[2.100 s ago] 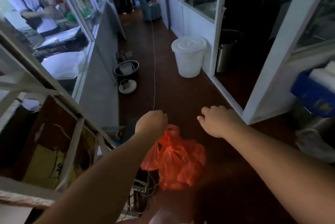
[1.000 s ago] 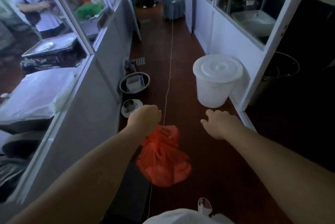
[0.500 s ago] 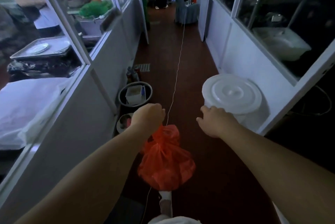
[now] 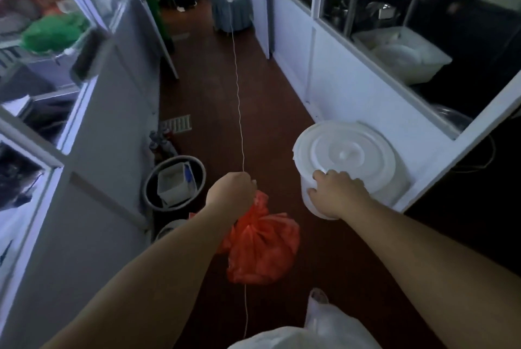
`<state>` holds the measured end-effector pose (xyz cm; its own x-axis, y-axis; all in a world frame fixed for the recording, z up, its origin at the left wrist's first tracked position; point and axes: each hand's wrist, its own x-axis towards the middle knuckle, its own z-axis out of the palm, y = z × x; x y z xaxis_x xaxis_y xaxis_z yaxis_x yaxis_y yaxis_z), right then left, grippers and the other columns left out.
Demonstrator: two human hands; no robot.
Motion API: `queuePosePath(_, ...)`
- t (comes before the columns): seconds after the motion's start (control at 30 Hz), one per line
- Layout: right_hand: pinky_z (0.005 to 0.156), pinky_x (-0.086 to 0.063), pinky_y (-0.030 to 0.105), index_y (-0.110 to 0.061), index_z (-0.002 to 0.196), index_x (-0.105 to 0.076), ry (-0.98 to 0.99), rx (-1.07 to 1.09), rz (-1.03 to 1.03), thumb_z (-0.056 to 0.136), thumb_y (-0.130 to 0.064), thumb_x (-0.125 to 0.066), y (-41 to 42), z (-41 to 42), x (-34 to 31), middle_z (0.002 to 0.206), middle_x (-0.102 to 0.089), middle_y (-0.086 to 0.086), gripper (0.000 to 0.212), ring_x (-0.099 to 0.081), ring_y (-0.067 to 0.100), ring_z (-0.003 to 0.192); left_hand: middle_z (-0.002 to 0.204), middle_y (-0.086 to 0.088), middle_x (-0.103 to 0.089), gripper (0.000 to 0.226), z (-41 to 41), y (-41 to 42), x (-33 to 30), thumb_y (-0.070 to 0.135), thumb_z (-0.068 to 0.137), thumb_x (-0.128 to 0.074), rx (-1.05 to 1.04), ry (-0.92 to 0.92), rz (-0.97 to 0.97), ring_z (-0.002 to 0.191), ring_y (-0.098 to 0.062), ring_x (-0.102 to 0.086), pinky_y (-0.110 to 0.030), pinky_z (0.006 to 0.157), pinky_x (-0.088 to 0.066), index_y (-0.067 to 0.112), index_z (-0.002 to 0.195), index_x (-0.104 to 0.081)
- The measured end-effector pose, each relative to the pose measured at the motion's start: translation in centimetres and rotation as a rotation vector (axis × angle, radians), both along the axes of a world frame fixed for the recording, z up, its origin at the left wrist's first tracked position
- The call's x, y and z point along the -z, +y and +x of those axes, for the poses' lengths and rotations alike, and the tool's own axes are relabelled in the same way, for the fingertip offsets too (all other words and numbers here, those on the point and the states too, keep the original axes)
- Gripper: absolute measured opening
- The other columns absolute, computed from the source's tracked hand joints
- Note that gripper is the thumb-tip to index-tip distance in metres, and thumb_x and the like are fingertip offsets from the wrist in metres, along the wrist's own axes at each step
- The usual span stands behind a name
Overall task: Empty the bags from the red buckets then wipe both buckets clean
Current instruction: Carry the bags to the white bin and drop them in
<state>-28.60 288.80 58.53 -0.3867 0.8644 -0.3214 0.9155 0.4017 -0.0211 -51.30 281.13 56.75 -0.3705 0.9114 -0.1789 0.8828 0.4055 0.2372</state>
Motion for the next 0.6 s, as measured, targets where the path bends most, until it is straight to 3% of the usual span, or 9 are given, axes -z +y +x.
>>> queuePosePath(0.07,0.089,-0.04,0.048,-0.023,0.135,-0.046,-0.003,0.015,-0.005,0.099,-0.053,-0.031,3.7,-0.9,0.5,0.132,-0.054,0.007,0.049,-0.05,0.031,0.119,0.093,-0.005,-0.06,0.025,-1.7,4.1,0.2,0.038,0.107,-0.045,-0.007,0.017,-0.043,0.096,-0.032,-0.067,-0.035,0.072,-0.044,0.022,0.089,-0.053)
queuePosePath(0.2,0.091,-0.04,0.049,-0.024,0.139,-0.044,0.006,0.017,0.006,0.1,-0.053,-0.029,12.3,-2.7,1.5,0.134,-0.053,0.008,0.051,-0.05,0.031,0.12,0.085,-0.002,-0.056,0.039,-4.6,11.8,0.4,0.038,0.107,-0.046,-0.007,0.019,0.007,0.095,-0.032,-0.067,-0.037,0.076,-0.05,0.026,0.07,-0.044)
queuePosePath(0.4,0.092,-0.041,0.048,-0.026,0.145,-0.039,0.033,0.01,-0.024,0.1,-0.052,-0.028,24.6,-6.3,1.4,0.14,-0.051,0.007,0.054,-0.049,0.031,0.122,0.078,0.001,-0.057,0.041,-8.4,21.2,-0.2,0.041,0.106,-0.046,-0.102,0.023,0.047,0.078,-0.027,-0.061,-0.04,0.075,-0.056,0.026,0.069,-0.044)
queuePosePath(0.53,0.091,-0.041,0.048,-0.024,0.141,-0.042,0.021,0.003,-0.048,0.1,-0.05,-0.029,30.6,-8.9,1.4,0.137,-0.053,0.009,0.051,-0.05,0.031,0.119,0.086,-0.004,-0.064,0.038,-10.6,26.7,-0.3,0.041,0.106,-0.045,-0.11,0.015,0.051,0.082,-0.029,-0.063,-0.04,0.075,-0.056,0.025,0.072,-0.046)
queuePosePath(0.6,0.09,-0.042,0.047,-0.025,0.141,-0.042,0.024,0.013,-0.044,0.099,-0.05,-0.029,33.4,-10.0,2.1,0.137,-0.053,0.008,0.051,-0.051,0.031,0.119,0.077,0.002,-0.057,0.041,-11.7,29.9,-0.1,0.041,0.106,-0.045,-0.11,0.013,0.046,0.079,-0.028,-0.06,-0.038,0.071,-0.05,0.025,0.069,-0.043)
